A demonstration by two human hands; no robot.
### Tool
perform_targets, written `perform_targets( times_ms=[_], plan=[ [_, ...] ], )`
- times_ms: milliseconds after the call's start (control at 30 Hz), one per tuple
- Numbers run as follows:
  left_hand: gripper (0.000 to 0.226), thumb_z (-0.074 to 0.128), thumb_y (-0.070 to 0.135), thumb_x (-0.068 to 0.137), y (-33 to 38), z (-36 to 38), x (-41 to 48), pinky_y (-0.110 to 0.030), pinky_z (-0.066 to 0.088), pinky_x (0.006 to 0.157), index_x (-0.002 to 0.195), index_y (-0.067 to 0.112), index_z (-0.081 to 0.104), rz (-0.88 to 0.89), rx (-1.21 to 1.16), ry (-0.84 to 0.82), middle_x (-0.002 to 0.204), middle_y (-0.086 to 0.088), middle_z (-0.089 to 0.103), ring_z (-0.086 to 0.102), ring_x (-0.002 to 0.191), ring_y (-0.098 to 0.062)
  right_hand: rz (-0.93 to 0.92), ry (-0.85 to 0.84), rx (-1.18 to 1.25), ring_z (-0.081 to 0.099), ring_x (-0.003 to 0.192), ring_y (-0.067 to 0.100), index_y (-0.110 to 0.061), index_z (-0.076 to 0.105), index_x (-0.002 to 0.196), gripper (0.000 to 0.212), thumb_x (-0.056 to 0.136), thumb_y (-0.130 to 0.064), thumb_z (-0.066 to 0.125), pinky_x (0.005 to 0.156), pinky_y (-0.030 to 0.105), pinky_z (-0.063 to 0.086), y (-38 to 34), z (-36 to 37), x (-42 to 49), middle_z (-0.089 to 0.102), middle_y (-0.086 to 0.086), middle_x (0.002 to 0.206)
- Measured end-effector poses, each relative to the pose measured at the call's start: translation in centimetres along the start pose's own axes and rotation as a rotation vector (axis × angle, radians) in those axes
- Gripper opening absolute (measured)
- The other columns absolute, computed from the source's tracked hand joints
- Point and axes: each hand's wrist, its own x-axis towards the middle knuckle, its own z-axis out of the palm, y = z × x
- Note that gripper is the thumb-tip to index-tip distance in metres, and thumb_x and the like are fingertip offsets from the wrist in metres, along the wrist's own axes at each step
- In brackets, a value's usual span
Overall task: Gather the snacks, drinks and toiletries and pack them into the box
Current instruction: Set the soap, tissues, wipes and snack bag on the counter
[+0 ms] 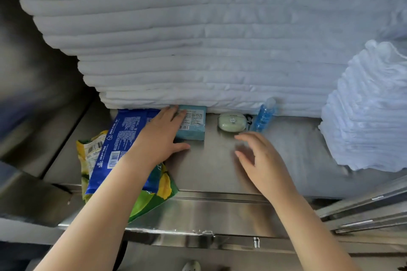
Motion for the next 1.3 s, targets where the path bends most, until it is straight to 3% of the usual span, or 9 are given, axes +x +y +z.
perform_targets(
  times_ms=[133, 300, 500, 600, 767, 867, 1000, 1133, 1300],
  plan=[
    [0.072, 0.058, 0.039, 0.089, 0.3, 0.0, -0.1, -0.04, 0.026, 0.111, 0.148, 0.02, 0.021, 0.002, 0.003, 0.073, 0.154, -0.002, 0.02, 0.015, 0.14, -0.021, -0.013, -0.111, -0.099, 0.051, 0.111, 0.011, -0.014, 0.065, 0.112, 0.025, 0.088, -0.018, 0.064, 0.097, 0.013, 0.03, 0.1, 0.4, -0.6, 0.057, -0.003, 0.116],
    [0.064, 0.055, 0.041, 0.09, 0.8, -0.3, -0.5, -0.033, 0.025, 0.109, 0.145, 0.023, 0.029, 0.016, -0.031, 0.096, 0.149, 0.001, 0.03, 0.022, 0.135, -0.018, -0.015, -0.126, -0.104, 0.05, 0.111, 0.012, -0.014, 0.064, 0.113, 0.025, 0.089, -0.02, 0.063, 0.096, 0.014, 0.031, -0.1, 0.1, -0.4, 0.057, -0.003, 0.116],
    [0.059, 0.062, 0.041, 0.085, 2.5, 0.3, -2.8, -0.022, 0.023, 0.099, 0.138, 0.022, 0.045, 0.031, -0.136, 0.208, 0.139, 0.002, 0.045, 0.034, 0.124, -0.019, 0.029, -0.145, -0.005, 0.043, 0.12, 0.007, -0.016, 0.051, 0.134, 0.049, 0.089, -0.032, 0.061, 0.096, -0.002, 0.016, -0.9, 0.3, -0.4, 0.054, -0.003, 0.128],
    [0.057, 0.064, 0.039, 0.083, 3.3, 0.6, -3.5, -0.025, 0.028, 0.098, 0.134, 0.019, 0.051, 0.028, -0.158, 0.265, 0.134, -0.001, 0.051, 0.039, 0.12, -0.022, 0.001, -0.174, 0.057, 0.042, 0.124, 0.005, -0.018, 0.044, 0.139, 0.057, 0.088, -0.032, 0.064, 0.095, -0.006, 0.012, -1.7, 0.9, -0.2, 0.051, -0.004, 0.135],
    [0.055, 0.068, 0.038, 0.08, 3.7, 0.8, -4.1, -0.022, 0.027, 0.096, 0.13, 0.017, 0.055, 0.045, -0.188, 0.294, 0.132, -0.002, 0.054, 0.042, 0.117, -0.022, -0.015, -0.143, 0.12, 0.048, 0.121, 0.007, -0.02, 0.036, 0.144, 0.069, 0.084, -0.023, 0.07, 0.096, 0.004, 0.028, -2.3, 1.9, -0.1, 0.048, -0.003, 0.139],
    [0.054, 0.07, 0.038, 0.078, 3.7, 0.8, -4.3, -0.024, 0.032, 0.094, 0.126, 0.015, 0.058, 0.063, -0.218, 0.309, 0.128, -0.003, 0.058, 0.046, 0.114, -0.023, -0.043, -0.048, 0.175, 0.059, 0.11, 0.008, -0.016, 0.048, 0.135, 0.062, 0.079, -0.011, 0.074, 0.093, 0.015, 0.045, -2.2, 1.9, 0.1, 0.056, 0.0, 0.131],
    [0.06, 0.071, 0.036, 0.078, 3.8, 1.0, -4.8, -0.036, 0.042, 0.095, 0.13, 0.013, 0.053, 0.083, -0.252, 0.35, 0.128, -0.005, 0.057, 0.049, 0.114, -0.026, -0.091, -0.016, 0.167, 0.058, 0.101, 0.004, -0.012, 0.058, 0.125, 0.055, 0.075, -0.008, 0.078, 0.086, -0.003, 0.035, -2.2, 1.5, 0.1, 0.064, 0.002, 0.12],
    [0.081, 0.071, 0.044, 0.074, 3.4, 0.9, -5.9, -0.025, 0.039, 0.093, 0.143, 0.025, 0.032, 0.1, -0.38, 0.346, 0.143, 0.003, 0.039, 0.041, 0.123, -0.012, -0.108, -0.011, 0.206, 0.064, 0.093, 0.007, -0.014, 0.057, 0.127, 0.052, 0.078, -0.015, 0.076, 0.084, 0.011, 0.047, -2.1, 0.6, 0.2, 0.064, 0.0, 0.118],
    [0.049, 0.064, 0.031, 0.082, 3.3, 0.4, -7.0, -0.019, 0.046, 0.077, 0.125, 0.013, 0.05, 0.12, -0.413, 0.481, 0.122, 0.003, 0.054, 0.051, 0.104, -0.006, -0.116, -0.022, 0.261, 0.062, 0.091, 0.002, -0.015, 0.057, 0.127, 0.047, 0.083, -0.031, 0.063, 0.083, 0.022, 0.052, -2.3, -0.8, 0.7, 0.056, -0.01, 0.113]
  ],
)
